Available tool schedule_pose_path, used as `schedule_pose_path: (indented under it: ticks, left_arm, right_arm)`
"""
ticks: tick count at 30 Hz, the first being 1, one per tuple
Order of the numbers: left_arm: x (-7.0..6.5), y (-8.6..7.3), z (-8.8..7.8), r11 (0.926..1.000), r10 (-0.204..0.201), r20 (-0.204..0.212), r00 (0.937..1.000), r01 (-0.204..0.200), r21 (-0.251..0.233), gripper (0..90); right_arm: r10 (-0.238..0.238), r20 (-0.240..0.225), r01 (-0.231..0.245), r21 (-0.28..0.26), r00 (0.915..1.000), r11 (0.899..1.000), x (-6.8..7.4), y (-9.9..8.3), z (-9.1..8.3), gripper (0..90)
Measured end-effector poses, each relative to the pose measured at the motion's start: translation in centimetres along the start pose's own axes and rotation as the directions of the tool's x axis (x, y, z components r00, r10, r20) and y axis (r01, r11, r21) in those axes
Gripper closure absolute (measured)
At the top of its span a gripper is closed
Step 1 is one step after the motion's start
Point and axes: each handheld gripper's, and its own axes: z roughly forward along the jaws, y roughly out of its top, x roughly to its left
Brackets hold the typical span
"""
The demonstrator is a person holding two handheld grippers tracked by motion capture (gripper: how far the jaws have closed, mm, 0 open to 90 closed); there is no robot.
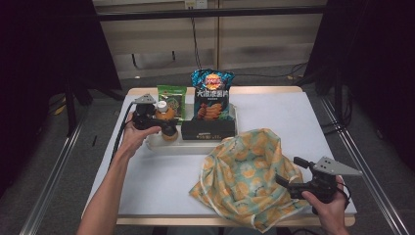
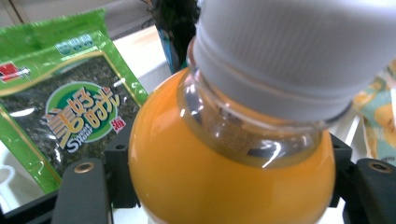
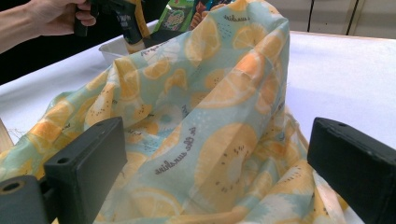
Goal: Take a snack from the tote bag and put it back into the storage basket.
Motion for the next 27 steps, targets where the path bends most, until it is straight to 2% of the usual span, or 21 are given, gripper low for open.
schedule_pose_path:
  ticks: [1, 5, 8, 16, 20, 24, 27]
  left_arm:
    - [0.0, 0.0, 0.0, 1.0000, 0.003, -0.007, 1.0000, -0.003, 0.006, 29.6]
    - [0.6, -0.3, 0.0, 1.0000, -0.002, 0.019, 0.9998, 0.002, -0.007, 29.6]
    - [0.8, -0.4, 0.0, 0.9998, 0.017, 0.029, 0.9994, -0.016, -0.010, 29.5]
    - [0.4, -0.4, 0.1, 0.9999, 0.002, -0.006, 1.0000, -0.002, -0.011, 28.8]
    - [0.2, -0.2, -0.2, 0.9992, -0.018, -0.024, 0.9996, 0.017, -0.035, 21.1]
    - [-0.1, -0.2, -0.4, 0.9984, -0.048, -0.032, 0.9983, 0.047, -0.032, 13.4]
    - [-0.5, -0.1, -0.5, 0.9983, -0.054, -0.062, 0.9966, 0.052, -0.025, 8.8]
  right_arm:
    - [-0.002, -0.002, 0.002, 0.001, 1.0000, 1.000, 0.0, 0.0, 0.0, 4.1]
    - [-0.004, -0.003, 0.004, 0.000, 1.0000, 1.000, 0.0, 0.0, 0.1, 4.1]
    - [0.002, 0.000, -0.002, 0.001, 1.0000, 1.000, 0.0, 0.0, 0.1, 4.0]
    - [-0.008, -0.007, 0.008, 0.004, 0.9999, 1.000, 0.1, 0.0, 0.1, 4.0]
    - [-0.010, -0.006, 0.010, 0.004, 0.9999, 1.000, 0.1, 0.0, 0.1, 4.0]
    - [-0.008, -0.005, 0.008, 0.003, 1.0000, 1.000, 0.1, 0.0, 0.1, 4.0]
    - [-0.006, -0.005, 0.006, 0.002, 1.0000, 1.000, 0.1, 0.0, 0.1, 4.0]
